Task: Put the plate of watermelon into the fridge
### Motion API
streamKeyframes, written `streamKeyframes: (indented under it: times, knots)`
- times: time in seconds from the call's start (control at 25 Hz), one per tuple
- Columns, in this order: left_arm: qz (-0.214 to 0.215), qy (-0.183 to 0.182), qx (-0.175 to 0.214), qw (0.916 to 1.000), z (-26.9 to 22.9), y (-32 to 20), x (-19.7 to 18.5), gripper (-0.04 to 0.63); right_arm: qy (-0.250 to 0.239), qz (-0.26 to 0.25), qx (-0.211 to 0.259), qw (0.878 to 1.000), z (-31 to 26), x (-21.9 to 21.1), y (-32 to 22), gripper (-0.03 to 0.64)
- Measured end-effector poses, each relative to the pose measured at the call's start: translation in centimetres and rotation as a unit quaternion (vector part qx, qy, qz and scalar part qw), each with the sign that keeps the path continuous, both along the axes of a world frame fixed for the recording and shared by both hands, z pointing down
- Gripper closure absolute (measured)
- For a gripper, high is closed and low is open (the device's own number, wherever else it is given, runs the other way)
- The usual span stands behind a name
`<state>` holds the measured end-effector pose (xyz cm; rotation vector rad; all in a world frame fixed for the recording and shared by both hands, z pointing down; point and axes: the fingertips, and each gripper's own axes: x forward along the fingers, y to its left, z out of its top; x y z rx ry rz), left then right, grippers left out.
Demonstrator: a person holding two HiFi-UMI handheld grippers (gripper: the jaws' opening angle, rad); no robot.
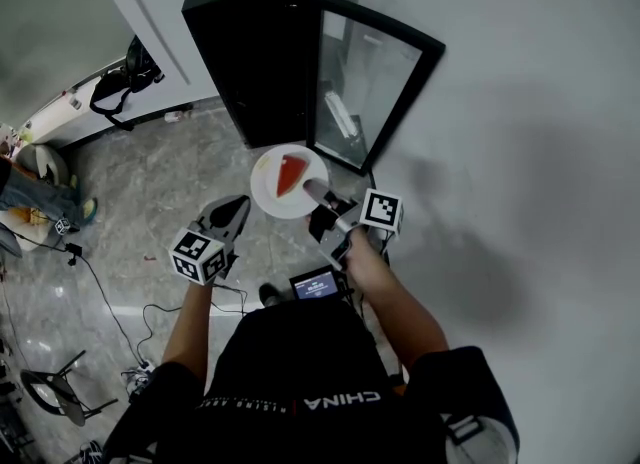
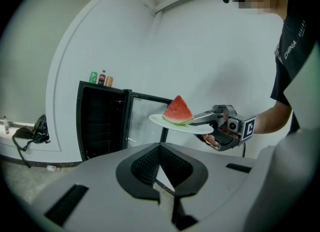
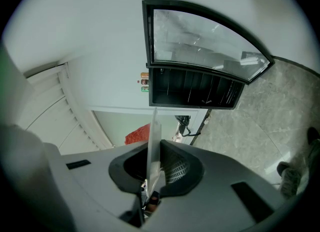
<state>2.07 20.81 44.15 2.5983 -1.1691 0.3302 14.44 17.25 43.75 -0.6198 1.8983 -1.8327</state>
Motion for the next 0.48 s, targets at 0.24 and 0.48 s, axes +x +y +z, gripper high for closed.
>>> streamKeyframes:
  times: [0.24, 0.48]
  knots:
    - [-0.012, 0.030, -0.012, 0.9994, -0.5, -0.9, 2.2, 0.589, -0.005, -0.009, -0.003, 1.000, 0.4, 2.5, -1.4, 0.586]
    - [-0.039, 0.107, -0.035, 0.9929, -1.3, -1.8, 3.4, 0.579, -0.005, -0.024, -0.001, 1.000, 0.2, 4.0, -3.0, 0.586]
